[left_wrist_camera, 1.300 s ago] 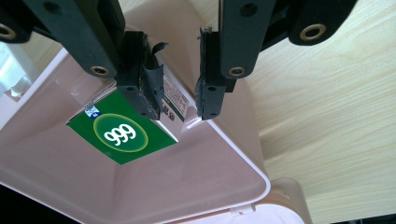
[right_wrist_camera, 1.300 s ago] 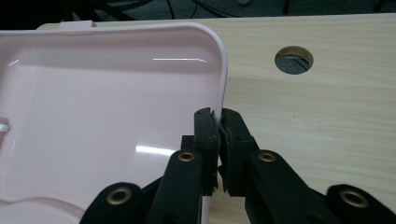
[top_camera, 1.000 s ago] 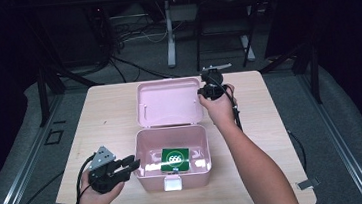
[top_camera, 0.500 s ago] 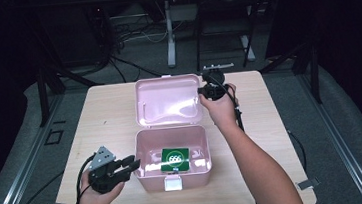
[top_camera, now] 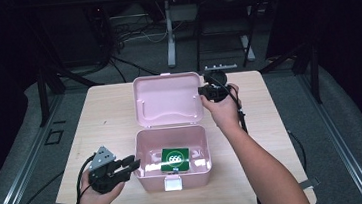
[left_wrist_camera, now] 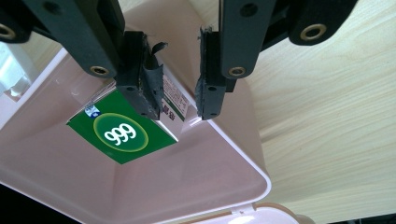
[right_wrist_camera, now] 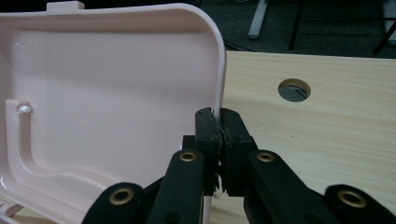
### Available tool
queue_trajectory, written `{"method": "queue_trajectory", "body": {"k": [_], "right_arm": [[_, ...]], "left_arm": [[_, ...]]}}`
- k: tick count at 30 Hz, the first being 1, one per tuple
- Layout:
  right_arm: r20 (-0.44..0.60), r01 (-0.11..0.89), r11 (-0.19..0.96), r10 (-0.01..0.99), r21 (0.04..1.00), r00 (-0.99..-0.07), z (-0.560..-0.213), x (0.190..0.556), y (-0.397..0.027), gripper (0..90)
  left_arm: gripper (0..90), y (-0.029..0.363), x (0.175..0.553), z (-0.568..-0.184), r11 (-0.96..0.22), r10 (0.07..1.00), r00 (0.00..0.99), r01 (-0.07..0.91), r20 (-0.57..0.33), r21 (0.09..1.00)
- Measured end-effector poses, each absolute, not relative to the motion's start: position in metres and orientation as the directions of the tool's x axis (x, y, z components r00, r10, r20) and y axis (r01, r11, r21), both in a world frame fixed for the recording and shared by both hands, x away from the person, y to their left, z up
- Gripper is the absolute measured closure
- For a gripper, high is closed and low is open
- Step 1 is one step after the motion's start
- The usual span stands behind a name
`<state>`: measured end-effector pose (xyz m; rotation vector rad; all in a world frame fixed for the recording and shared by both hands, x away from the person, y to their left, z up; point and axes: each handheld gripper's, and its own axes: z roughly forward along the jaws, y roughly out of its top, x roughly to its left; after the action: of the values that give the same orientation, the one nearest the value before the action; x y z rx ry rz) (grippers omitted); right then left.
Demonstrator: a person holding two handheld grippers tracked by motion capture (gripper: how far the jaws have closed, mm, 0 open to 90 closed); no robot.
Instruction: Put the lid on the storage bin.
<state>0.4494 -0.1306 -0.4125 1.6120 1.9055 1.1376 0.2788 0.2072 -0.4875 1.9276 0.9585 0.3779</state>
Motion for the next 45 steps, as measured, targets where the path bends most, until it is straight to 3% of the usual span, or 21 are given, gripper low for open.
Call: {"method": "queue_trajectory", "body": {"k": [45], "right_arm": [[0.173,0.508,0.034,0.919,0.860,-0.354,-0.398,0.400,-0.139,87.7]], "left_arm": [[69.7,0.207,0.278,-0.487,-0.276,0.755,0.646,0.471,-0.114,0.838]]}}
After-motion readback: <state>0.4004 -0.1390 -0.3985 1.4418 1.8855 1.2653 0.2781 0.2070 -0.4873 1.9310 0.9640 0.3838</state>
